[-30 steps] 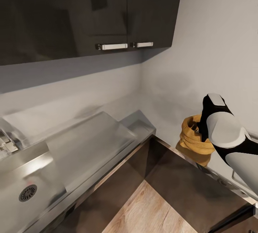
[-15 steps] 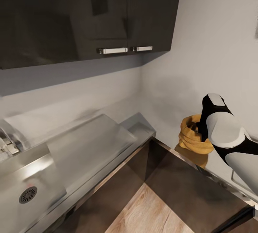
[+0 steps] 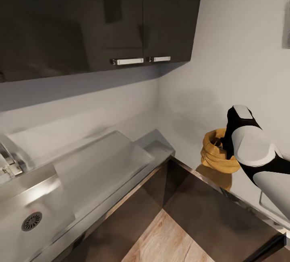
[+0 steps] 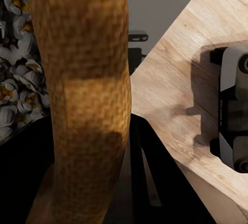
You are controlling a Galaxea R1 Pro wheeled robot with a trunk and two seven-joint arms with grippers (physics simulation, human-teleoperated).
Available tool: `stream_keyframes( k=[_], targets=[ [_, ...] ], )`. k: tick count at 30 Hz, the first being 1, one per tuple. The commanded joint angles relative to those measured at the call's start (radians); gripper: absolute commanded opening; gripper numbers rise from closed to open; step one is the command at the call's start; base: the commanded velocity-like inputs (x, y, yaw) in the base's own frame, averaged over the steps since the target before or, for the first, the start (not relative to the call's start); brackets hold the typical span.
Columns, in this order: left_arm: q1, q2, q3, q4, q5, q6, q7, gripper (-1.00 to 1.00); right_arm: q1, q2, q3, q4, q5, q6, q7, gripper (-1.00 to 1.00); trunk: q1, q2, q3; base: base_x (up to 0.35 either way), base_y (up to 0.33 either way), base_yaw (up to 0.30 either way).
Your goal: In the kitchen, take the popcorn bag from the countertop, put it into the microwave, and heat it until the popcorn is cooked so the cooked popcorn ends up inside the bag.
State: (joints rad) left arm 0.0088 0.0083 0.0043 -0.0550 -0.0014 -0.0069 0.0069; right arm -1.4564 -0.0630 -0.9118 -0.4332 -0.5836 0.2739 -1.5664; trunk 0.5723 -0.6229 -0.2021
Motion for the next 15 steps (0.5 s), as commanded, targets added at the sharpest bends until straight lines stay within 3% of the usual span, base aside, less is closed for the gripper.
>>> stream_keyframes(
  k=[1, 12, 15],
  targets=[
    [0.000, 0.000, 0.000, -0.002, 0.000, -0.001, 0.001, 1.00, -0.001, 0.000, -0.002, -0.001, -0.002, 0.010, -0.004, -1.00, 0.000, -0.001, 0.000, -0.014, 0.000, 0.000],
    [0.000, -0.001, 0.000, -0.002, 0.000, -0.001, 0.001, 1.00, -0.001, 0.000, -0.001, -0.001, -0.002, 0.012, -0.004, -1.00, 0.000, -0.001, 0.018, -0.238, 0.000, 0.000],
    [0.000, -0.001, 0.000, -0.002, 0.000, -0.001, 0.001, 1.00, -0.001, 0.000, -0.001, -0.001, -0.002, 0.013, -0.004, -1.00, 0.000, -0.001, 0.023, -0.100, 0.000, 0.000]
  ],
)
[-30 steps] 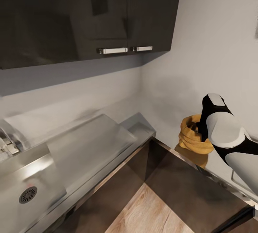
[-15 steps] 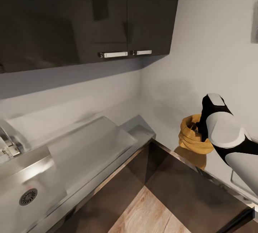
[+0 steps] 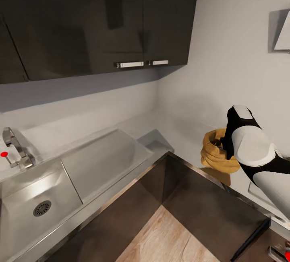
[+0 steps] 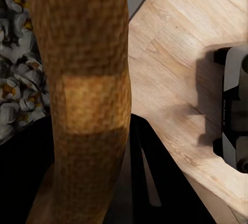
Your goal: In the kitchen, take the popcorn bag from the countertop, put it into the microwave, and heat it until the popcorn is cooked so the cooked popcorn ends up inside the bag.
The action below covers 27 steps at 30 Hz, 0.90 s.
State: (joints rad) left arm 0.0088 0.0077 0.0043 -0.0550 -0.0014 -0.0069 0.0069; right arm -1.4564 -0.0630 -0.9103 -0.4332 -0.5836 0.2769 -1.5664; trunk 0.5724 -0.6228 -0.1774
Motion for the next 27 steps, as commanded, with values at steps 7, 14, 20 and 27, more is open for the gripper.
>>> stream_keyframes(
  k=[7, 14, 20, 27],
  targets=[
    [0.000, 0.000, 0.000, -0.002, 0.000, -0.001, 0.001, 1.00, -0.001, 0.000, -0.002, -0.001, -0.002, 0.010, -0.004, -1.00, 0.000, -0.001, 0.010, -0.007, 0.000, 0.014],
    [0.000, 0.000, 0.000, -0.002, 0.000, -0.001, 0.001, 1.00, -0.001, 0.000, -0.002, -0.001, -0.002, 0.010, -0.004, -1.00, 0.000, -0.001, 0.022, 0.000, 0.000, 0.095],
    [0.000, 0.000, 0.000, -0.002, 0.000, -0.001, 0.001, 1.00, -0.001, 0.000, -0.001, -0.001, -0.002, 0.023, -0.004, -1.00, 0.000, -0.001, 0.027, 0.000, 0.000, 0.085],
    [0.000, 0.000, 0.000, -0.002, 0.000, -0.001, 0.001, 1.00, -0.001, 0.001, 0.000, -0.001, -0.002, 0.106, -0.004, -1.00, 0.000, -0.001, 0.028, 0.000, 0.000, -0.136]
  ],
)
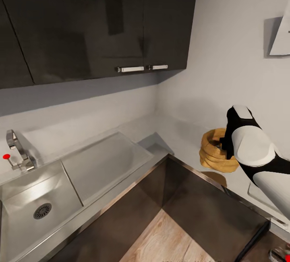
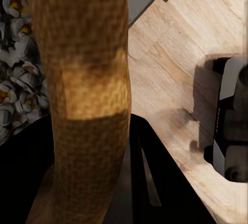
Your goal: In the kitchen, take the popcorn bag from the countertop, put it into the microwave, and heat it until the popcorn is cooked so the cooked popcorn ends up inside the bag.
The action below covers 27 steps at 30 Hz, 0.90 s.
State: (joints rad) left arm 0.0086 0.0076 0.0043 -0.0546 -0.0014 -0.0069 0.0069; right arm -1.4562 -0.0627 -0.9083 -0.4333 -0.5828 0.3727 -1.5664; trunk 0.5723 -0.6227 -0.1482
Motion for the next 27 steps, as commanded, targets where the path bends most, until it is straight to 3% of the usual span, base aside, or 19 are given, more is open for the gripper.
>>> stream_keyframes(
  k=[1, 7, 19, 27],
  targets=[
    [0.001, 0.000, 0.000, -0.002, 0.000, -0.001, 0.001, 1.00, -0.001, 0.001, -0.002, -0.001, -0.002, 0.019, -0.004, -1.00, 0.000, -0.001, -0.001, 0.000, 0.000, -0.286],
    [0.001, 0.000, 0.000, -0.002, 0.000, -0.001, 0.001, 1.00, -0.001, 0.001, 0.004, -0.001, -0.002, 0.042, -0.004, -1.00, 0.000, -0.001, -0.001, 0.000, 0.000, -0.296],
    [0.001, 0.000, 0.000, -0.002, 0.000, -0.001, 0.001, 1.00, -0.001, 0.001, 0.008, 0.000, -0.001, 0.211, -0.004, -1.00, 0.000, -0.001, -0.001, 0.000, 0.000, -0.298],
    [0.001, 0.000, 0.000, -0.002, 0.000, -0.001, 0.001, 1.00, -0.001, 0.002, 0.008, 0.009, 0.000, 0.230, -0.004, -1.00, 0.000, -0.001, -0.001, 0.000, 0.000, -0.298]
  ],
)
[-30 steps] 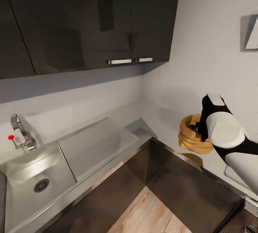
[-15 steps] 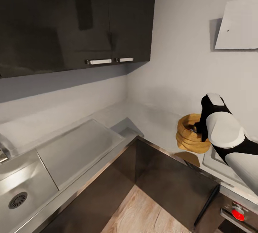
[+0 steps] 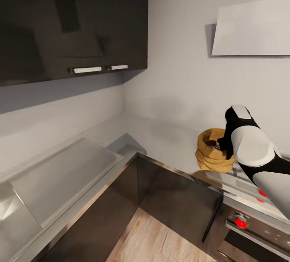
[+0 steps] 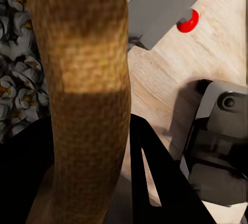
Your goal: In the kitchen, take the popcorn bag from the countertop, put it into the microwave, and heat it until the popcorn is cooked so the cooked popcorn ends up inside the bag.
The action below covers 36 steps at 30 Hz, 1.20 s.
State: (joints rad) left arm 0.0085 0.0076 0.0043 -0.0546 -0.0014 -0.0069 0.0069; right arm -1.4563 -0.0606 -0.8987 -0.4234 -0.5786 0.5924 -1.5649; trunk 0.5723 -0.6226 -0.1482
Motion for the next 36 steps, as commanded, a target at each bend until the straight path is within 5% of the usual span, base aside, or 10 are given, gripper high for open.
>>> stream_keyframes(
  k=[1, 36],
  targets=[
    [0.001, 0.000, 0.000, -0.002, 0.000, -0.001, 0.001, 1.00, -0.001, 0.001, -0.002, 0.000, -0.004, 0.010, -0.006, -1.00, 0.000, -0.001, -0.001, 0.000, 0.000, -0.298],
    [0.001, 0.005, 0.002, -0.002, 0.000, -0.004, 0.001, 1.00, -0.001, 0.014, -0.002, 0.002, -0.004, 0.072, -0.006, -1.00, 0.000, -0.001, 0.008, 0.000, 0.000, -0.294]
  ],
)
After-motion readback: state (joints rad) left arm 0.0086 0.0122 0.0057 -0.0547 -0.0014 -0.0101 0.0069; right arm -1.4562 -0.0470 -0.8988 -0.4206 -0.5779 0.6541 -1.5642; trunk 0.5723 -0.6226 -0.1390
